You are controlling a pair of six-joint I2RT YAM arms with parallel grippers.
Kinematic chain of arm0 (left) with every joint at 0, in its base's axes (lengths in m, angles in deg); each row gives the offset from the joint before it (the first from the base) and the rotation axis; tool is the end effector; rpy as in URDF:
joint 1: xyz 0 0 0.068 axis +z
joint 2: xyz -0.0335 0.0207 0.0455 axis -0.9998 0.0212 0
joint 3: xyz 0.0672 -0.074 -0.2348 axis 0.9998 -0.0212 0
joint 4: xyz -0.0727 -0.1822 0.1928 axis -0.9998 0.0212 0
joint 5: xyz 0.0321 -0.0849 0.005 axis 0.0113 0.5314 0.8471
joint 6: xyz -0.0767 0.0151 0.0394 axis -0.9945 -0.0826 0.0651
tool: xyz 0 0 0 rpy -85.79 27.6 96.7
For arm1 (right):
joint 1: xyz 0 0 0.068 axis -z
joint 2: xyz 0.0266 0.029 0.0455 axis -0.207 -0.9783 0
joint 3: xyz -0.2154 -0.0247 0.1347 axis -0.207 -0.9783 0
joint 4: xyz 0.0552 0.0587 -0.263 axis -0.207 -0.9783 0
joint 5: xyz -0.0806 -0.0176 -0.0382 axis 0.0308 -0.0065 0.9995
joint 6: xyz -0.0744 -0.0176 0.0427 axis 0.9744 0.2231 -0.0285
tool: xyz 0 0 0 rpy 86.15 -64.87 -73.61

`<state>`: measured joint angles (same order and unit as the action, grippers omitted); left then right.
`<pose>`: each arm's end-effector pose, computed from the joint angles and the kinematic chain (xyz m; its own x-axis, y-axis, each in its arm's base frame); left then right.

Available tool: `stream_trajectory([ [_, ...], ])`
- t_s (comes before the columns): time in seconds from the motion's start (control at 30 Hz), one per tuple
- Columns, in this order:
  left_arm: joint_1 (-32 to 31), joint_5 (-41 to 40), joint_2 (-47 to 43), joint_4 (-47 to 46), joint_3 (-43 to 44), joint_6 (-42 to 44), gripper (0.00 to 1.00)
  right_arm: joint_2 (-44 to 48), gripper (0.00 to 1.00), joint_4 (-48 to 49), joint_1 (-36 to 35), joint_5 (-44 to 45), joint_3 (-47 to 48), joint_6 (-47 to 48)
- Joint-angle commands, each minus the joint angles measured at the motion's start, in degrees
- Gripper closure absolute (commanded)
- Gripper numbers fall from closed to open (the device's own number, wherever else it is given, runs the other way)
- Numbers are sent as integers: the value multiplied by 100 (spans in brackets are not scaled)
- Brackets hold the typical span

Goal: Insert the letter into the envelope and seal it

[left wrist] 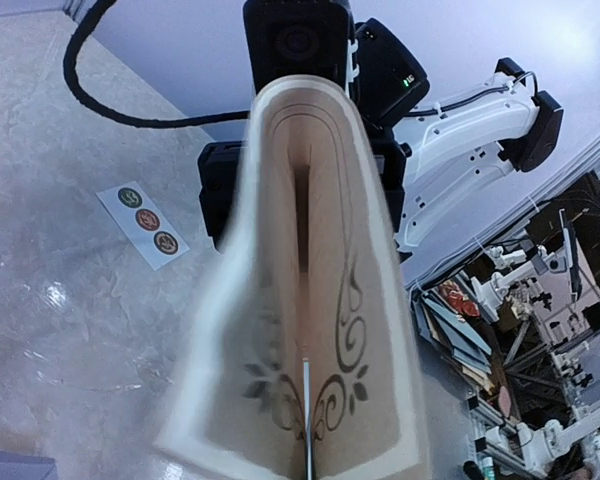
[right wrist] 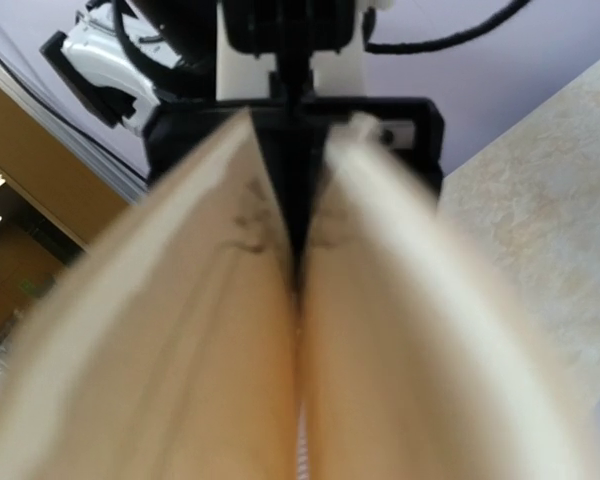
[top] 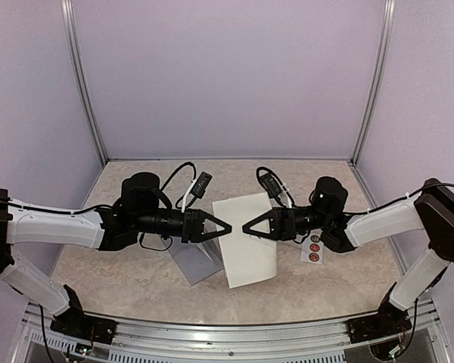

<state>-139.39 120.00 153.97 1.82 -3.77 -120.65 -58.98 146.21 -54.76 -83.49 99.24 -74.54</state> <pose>0.1913 -0.3065 0.2200 -0.6724 0.0991 -0.7335 0.7395 0.1312 -0.6602 0.2083 0.2834 0.1948 -0.7133 -0.1160 -0.6911 -0.6716 -0.1685 0.7215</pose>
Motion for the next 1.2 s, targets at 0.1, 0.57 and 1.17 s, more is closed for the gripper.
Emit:
stream_trajectory([
  [0.1,73,-372,-61,-746,-251,-246,100,467,44,-205,-59,147,-300,132],
  [0.57,385,-389,-469,-570,-428,-170,100,662,53,227,-58,268,-1095,-279],
  [1.17,489,62,-694,-253,-472,108,100,908,48,-287,-62,408,-1208,-20],
])
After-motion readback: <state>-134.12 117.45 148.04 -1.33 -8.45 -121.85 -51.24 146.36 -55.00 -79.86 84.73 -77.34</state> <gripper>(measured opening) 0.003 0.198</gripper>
